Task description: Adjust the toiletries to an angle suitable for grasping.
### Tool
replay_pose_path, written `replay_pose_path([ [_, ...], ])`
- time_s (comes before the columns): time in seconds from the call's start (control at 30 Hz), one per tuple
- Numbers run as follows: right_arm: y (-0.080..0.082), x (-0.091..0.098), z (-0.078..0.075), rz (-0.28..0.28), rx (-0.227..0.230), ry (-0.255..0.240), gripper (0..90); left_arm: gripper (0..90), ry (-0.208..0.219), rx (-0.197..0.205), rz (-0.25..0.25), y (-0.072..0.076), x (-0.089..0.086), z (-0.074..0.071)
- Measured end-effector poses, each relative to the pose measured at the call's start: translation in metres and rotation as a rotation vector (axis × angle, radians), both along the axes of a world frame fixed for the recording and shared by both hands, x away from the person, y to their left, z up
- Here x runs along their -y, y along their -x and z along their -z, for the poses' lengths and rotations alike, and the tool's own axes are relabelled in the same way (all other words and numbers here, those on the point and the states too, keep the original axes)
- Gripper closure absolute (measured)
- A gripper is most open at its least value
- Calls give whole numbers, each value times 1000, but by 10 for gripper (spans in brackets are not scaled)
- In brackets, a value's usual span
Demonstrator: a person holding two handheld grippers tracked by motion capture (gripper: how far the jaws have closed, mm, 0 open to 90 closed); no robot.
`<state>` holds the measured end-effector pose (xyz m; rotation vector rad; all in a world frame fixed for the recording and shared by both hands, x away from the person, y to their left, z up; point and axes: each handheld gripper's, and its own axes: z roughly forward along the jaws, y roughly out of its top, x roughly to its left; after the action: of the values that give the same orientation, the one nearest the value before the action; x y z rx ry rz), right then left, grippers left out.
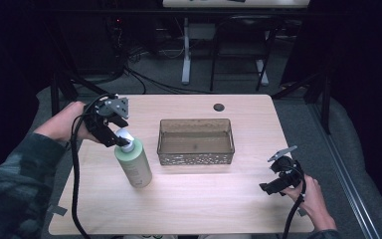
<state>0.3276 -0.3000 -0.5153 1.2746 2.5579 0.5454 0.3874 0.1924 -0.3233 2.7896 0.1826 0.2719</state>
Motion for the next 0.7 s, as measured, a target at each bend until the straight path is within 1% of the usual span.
replay_pose_path([
  [0.07, 0, 0, 0, -1, -1, 4, 18, 482, -14, -7, 12, 0, 3, 0],
  [0.1, 0, 0, 0, -1, -1, 4, 18, 482, -24, -7, 19, -1, 5, 1],
  [0.17, 0, 1, 0, 1, -2, -1, 19, 521, -39, -21, 22, -1, 6, 3],
  [0.23, 0, 1, 0, 3, -5, -1, 20, 530, -54, -28, 23, -1, 7, 4],
  [0.3, 0, 2, 1, 2, -4, 7, 22, 552, -64, -26, 28, -1, 8, 4],
  [0.33, 0, 1, 1, 3, -6, 0, 23, 555, -66, -23, 31, -1, 9, 4],
  [0.43, 0, 1, 1, 3, -7, 4, 24, 568, -74, -20, 39, -1, 9, 3],
  [0.5, 0, 1, 1, 0, -2, 10, 25, 581, -72, -23, 45, 0, 9, 3],
  [0.63, 0, 1, 0, 3, -6, 7, 28, 615, -65, -27, 61, 2, 10, 3],
  [0.67, 0, 1, 0, 3, -3, 7, 29, 616, -66, -18, 61, 3, 11, 3],
  [0.7, 0, 1, 0, 3, -3, 7, 29, 616, -66, -19, 62, 3, 12, 3],
])
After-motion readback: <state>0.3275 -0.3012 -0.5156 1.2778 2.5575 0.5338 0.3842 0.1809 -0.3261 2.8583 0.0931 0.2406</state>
